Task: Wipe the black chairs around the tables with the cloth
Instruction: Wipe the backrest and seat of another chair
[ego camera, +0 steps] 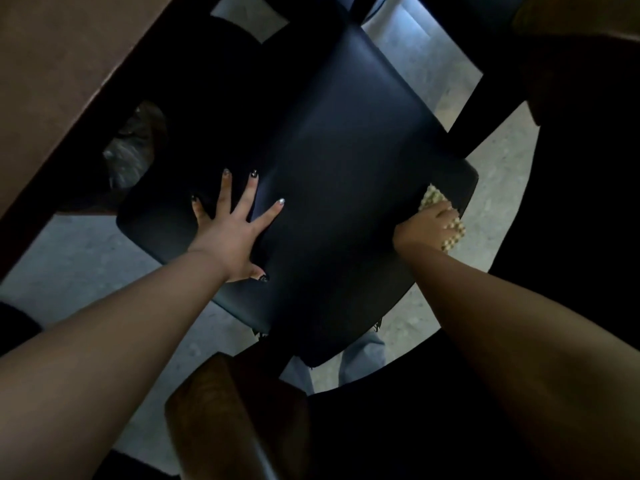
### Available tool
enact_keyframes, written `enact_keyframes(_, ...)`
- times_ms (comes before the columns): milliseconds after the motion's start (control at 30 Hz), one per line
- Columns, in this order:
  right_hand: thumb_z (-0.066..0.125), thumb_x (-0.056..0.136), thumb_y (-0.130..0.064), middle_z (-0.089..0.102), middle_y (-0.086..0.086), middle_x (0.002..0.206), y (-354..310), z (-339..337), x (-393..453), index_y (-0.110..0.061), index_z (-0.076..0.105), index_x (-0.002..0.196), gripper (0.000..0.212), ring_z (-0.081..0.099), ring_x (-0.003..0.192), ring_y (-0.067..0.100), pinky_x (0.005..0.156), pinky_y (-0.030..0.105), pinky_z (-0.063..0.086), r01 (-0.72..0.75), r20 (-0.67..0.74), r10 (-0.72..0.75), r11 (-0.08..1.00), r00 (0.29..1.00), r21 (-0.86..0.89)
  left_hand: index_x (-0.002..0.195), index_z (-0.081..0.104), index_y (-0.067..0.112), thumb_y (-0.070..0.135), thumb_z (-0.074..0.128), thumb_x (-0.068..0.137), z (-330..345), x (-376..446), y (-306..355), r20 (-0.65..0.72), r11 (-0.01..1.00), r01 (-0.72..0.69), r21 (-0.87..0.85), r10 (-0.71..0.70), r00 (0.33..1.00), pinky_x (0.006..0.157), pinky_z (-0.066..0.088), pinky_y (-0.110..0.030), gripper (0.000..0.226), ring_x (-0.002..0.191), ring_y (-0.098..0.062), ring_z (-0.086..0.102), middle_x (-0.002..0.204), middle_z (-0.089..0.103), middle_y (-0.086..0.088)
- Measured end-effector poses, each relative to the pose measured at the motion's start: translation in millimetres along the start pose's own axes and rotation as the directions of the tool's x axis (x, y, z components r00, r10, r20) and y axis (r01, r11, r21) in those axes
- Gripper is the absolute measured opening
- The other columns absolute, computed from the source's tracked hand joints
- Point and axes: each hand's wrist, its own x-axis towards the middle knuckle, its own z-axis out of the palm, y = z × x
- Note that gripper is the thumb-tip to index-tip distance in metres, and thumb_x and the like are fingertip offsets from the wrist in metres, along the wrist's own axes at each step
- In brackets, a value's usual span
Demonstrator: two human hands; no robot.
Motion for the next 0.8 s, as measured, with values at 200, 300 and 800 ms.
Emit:
enact_keyframes(200,0.045,0.099,-0.012,0.005,0.029,0.155,13.7,19.3,-13.5,0.009,-0.001,0.147,0.069,0.008,0.144,0.042,0.118,0.047,0.01,-0.124,-0.002,0.124,0.992,0.992,-0.024,0.143,-0.026,0.048,0.078,0.068,0.059,2.5,-0.9,2.4,-0.022,1.0,0.006,0.011,-0.006,1.0,0.103,0.011,-0.077,0.13,0.133,-0.045,-0.04,0.147,-0.048,-0.007)
enact_keyframes(300,0.025,0.103,-0.009,0.005,0.033,0.153,11.0,40.4,-57.4,0.012,0.003,0.145,0.053,0.006,0.142,0.046,0.116,0.051,0.003,-0.169,0.075,0.167,0.986,0.983,0.014,0.144,-0.026,0.047,0.078,0.069,0.059,1.0,0.4,4.6,-0.021,1.0,0.011,0.014,-0.011,1.0,0.102,0.011,-0.077,0.131,0.133,-0.046,-0.04,0.147,-0.047,-0.008)
enact_keyframes(800,0.046,0.084,0.009,0.014,0.012,0.159,-15.8,-56.4,-43.9,-0.011,0.031,0.147,0.068,0.024,0.142,0.023,0.114,0.02,0.015,0.628,-0.154,-0.609,0.749,0.778,0.209,0.139,-0.039,0.042,0.07,0.086,0.032,-9.5,-10.5,7.4,0.004,0.915,0.29,-0.28,-0.3,0.954,0.099,0.005,-0.08,0.166,0.133,-0.047,-0.04,0.141,-0.053,-0.012)
